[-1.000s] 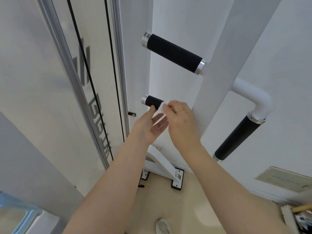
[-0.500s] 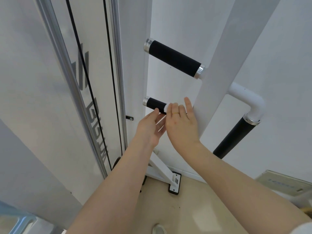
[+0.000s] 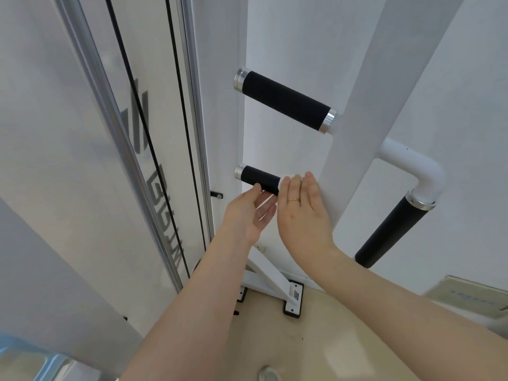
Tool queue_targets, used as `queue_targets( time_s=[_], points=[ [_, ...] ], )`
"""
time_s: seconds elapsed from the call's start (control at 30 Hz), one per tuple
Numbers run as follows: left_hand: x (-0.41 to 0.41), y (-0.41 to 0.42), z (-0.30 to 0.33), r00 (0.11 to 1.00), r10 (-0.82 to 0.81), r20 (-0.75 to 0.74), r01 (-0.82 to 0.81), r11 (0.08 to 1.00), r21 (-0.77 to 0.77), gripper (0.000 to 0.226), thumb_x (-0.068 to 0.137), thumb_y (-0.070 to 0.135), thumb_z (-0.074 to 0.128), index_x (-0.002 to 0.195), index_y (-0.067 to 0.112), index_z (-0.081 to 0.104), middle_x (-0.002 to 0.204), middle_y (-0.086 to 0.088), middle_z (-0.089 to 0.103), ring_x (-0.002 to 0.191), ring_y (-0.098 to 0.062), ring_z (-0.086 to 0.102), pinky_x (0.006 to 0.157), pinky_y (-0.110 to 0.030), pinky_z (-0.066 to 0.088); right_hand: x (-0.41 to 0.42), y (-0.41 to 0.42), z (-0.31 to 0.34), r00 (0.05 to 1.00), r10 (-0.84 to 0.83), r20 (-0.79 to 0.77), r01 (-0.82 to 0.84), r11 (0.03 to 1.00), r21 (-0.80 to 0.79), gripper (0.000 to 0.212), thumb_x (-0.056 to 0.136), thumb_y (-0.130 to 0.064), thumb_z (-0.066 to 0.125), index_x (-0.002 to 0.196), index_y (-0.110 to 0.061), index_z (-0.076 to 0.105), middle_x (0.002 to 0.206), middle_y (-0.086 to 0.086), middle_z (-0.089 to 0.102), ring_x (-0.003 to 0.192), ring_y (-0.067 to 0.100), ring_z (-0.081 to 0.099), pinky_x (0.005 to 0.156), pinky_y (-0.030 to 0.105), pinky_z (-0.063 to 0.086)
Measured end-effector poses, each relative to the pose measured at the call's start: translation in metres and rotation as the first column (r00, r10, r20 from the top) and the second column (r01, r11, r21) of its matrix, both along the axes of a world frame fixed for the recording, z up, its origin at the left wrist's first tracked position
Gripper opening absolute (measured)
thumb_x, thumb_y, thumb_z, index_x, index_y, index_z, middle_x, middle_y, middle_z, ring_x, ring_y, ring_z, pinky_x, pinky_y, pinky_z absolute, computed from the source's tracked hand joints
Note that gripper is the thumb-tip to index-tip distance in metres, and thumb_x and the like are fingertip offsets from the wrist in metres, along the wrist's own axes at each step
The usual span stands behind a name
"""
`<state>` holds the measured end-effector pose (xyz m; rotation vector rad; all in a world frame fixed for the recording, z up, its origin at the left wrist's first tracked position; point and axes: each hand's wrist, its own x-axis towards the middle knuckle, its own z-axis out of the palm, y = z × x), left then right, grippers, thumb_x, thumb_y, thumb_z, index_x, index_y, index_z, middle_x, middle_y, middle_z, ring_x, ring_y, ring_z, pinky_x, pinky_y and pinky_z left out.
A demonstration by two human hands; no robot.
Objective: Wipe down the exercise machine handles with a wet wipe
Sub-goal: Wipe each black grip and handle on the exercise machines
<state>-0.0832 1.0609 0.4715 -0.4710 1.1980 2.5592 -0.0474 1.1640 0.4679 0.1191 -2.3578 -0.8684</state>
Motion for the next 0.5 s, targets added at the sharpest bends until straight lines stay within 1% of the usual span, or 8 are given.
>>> queue_targets(
  time_s=[0.07,0.13,0.17,0.23,0.3,0.37,0.43,0.5],
  points=[
    [0.002,-0.004,0.003,0.999,-0.031,0.026,0.031,0.999,-0.005,0.017,0.093,0.020,0.053,0.098,0.009,0.065,0.101,-0.008,0.070,0.086,-0.020,0.065,0.082,-0.033,0.051,-0.013,-0.027,-0.004,0.998,0.052,-0.033,-0.056,0.990,-0.132,0.052,0.082,-0.017,0.036,0.130,-0.001,0.051,0.124,0.017,0.059,0.117,0.032,0.055,0.110,0.041,0.027],
    [0.002,-0.013,0.005,0.999,-0.012,0.038,0.013,1.000,-0.023,0.015,0.092,0.018,0.052,0.088,0.010,0.064,0.090,-0.007,0.068,0.081,-0.020,0.063,0.073,-0.032,0.052,-0.027,-0.052,-0.004,0.989,0.151,-0.011,-0.149,0.958,-0.245,0.052,0.079,-0.019,0.043,0.128,-0.005,0.055,0.124,0.013,0.061,0.116,0.028,0.057,0.107,0.038,0.035],
    [0.000,-0.017,0.004,0.999,0.009,0.032,-0.009,1.000,-0.001,0.016,0.093,0.017,0.050,0.088,0.009,0.064,0.090,-0.008,0.068,0.083,-0.020,0.063,0.071,-0.031,0.051,-0.031,-0.055,-0.001,0.981,0.194,0.003,-0.185,0.942,-0.279,0.050,0.080,-0.018,0.042,0.126,-0.006,0.057,0.123,0.012,0.062,0.114,0.027,0.058,0.105,0.037,0.038],
    [-0.003,-0.024,0.003,0.999,0.031,0.009,-0.032,0.999,0.024,0.021,0.095,0.017,0.047,0.096,0.006,0.064,0.096,-0.009,0.069,0.087,-0.021,0.065,0.075,-0.030,0.052,-0.031,-0.045,0.003,0.969,0.247,0.020,-0.228,0.919,-0.321,0.048,0.082,-0.014,0.034,0.121,-0.005,0.061,0.117,0.013,0.065,0.108,0.027,0.062,0.100,0.037,0.043],
    [-0.003,-0.025,0.002,0.999,0.053,0.009,-0.053,0.999,-0.012,0.025,0.097,0.019,0.043,0.090,0.006,0.063,0.087,-0.007,0.068,0.079,-0.020,0.065,0.073,-0.030,0.051,-0.022,-0.026,0.001,0.956,0.288,-0.051,-0.290,0.910,-0.296,0.048,0.081,-0.009,0.029,0.116,-0.002,0.063,0.113,0.016,0.066,0.102,0.029,0.065,0.095,0.038,0.047],
    [-0.001,-0.025,0.002,0.998,0.054,0.018,-0.054,0.998,-0.031,0.028,0.098,0.020,0.043,0.083,0.006,0.061,0.079,-0.005,0.067,0.074,-0.018,0.065,0.073,-0.029,0.051,-0.013,-0.015,-0.003,0.956,0.280,-0.090,-0.294,0.919,-0.264,0.045,0.083,-0.005,0.032,0.114,-0.001,0.064,0.112,0.018,0.066,0.100,0.030,0.065,0.094,0.039,0.048],
    [-0.002,-0.027,0.003,1.000,0.018,0.018,-0.017,0.999,-0.036,0.029,0.097,0.024,0.044,0.090,0.005,0.064,0.087,-0.005,0.068,0.078,-0.020,0.065,0.075,-0.031,0.051,-0.017,-0.027,-0.001,0.964,0.257,-0.068,-0.265,0.919,-0.290,0.045,0.083,-0.006,0.032,0.115,-0.001,0.063,0.112,0.017,0.066,0.102,0.030,0.064,0.095,0.039,0.047],
    [-0.003,-0.030,0.008,0.999,-0.038,0.005,0.038,0.999,-0.027,0.037,0.095,0.034,0.046,0.105,0.004,0.065,0.102,-0.009,0.070,0.092,-0.023,0.067,0.083,-0.034,0.052,-0.027,-0.044,0.002,0.960,0.279,-0.007,-0.266,0.908,-0.324,0.047,0.082,-0.012,0.033,0.119,-0.004,0.061,0.117,0.015,0.065,0.106,0.029,0.062,0.099,0.038,0.043]
  ],
)
